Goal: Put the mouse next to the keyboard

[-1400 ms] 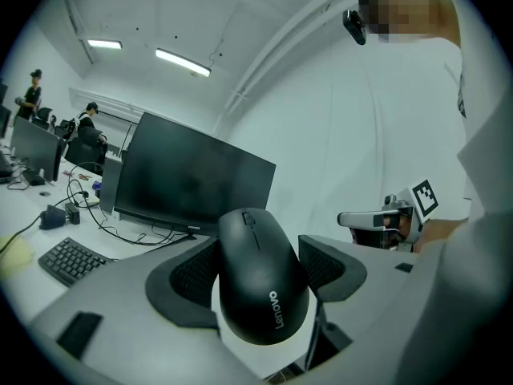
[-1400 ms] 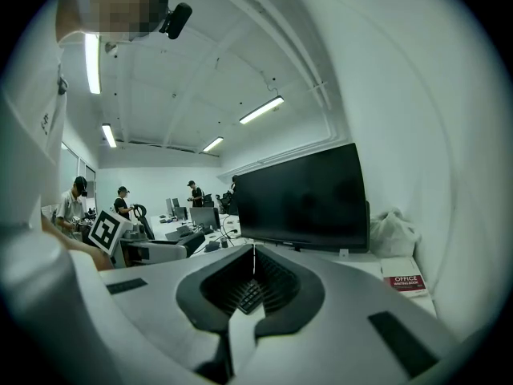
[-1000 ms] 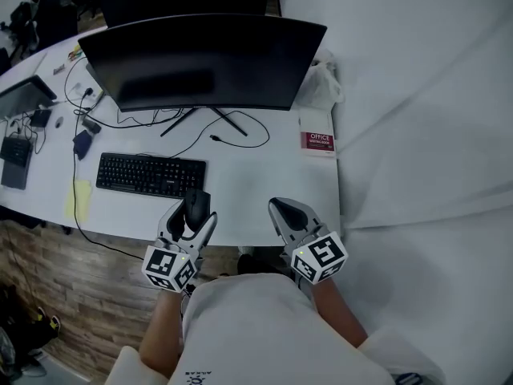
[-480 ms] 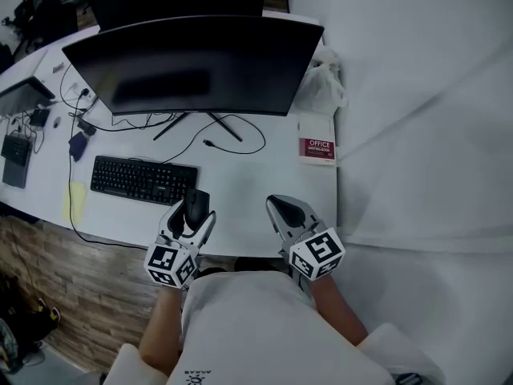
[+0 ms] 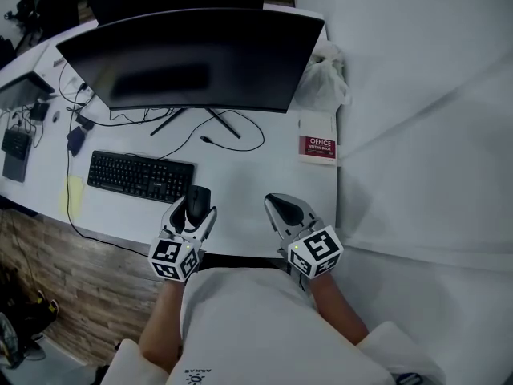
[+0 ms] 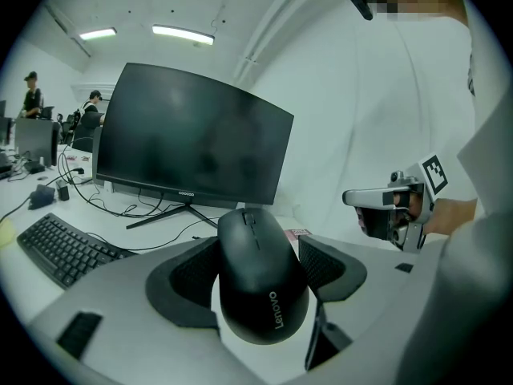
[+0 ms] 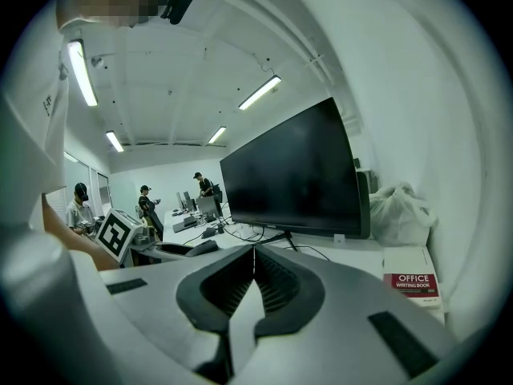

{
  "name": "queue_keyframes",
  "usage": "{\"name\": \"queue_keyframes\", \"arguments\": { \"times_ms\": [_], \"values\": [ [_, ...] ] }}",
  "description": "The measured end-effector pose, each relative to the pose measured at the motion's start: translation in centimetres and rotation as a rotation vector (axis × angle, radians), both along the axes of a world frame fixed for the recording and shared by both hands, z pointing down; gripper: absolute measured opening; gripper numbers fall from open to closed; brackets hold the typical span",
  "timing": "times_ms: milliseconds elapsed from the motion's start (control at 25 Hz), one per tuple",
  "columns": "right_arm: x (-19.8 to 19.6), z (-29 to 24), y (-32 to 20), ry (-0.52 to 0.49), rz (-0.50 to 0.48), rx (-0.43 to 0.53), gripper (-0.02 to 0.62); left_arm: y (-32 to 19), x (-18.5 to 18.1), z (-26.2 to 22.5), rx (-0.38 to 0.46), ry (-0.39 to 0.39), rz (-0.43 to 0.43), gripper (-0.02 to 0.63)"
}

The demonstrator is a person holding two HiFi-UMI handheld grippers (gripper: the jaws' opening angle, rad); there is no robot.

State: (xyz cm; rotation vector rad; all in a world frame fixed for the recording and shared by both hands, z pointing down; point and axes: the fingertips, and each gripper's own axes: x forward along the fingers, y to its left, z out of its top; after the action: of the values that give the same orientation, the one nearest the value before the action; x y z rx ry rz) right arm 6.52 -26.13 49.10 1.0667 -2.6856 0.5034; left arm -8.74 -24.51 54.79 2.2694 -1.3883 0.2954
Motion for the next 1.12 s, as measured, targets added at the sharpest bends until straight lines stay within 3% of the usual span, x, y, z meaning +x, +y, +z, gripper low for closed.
{"name": "queue_keyframes", "arguments": {
  "times_ms": [680,1120],
  "values": [
    [-2.5,3.0,-1.7,0.059,-0.004,-0.087,0.018,-3.2,-0.2,8.2,-0.168,-0.054,0.002,0.322],
    [-2.4,5.6,-2.7,0.094,0.007,-0.148,0.018,-5.3,0.6,11.8,-0.23,-0.086,0.017,0.321]
  ]
}}
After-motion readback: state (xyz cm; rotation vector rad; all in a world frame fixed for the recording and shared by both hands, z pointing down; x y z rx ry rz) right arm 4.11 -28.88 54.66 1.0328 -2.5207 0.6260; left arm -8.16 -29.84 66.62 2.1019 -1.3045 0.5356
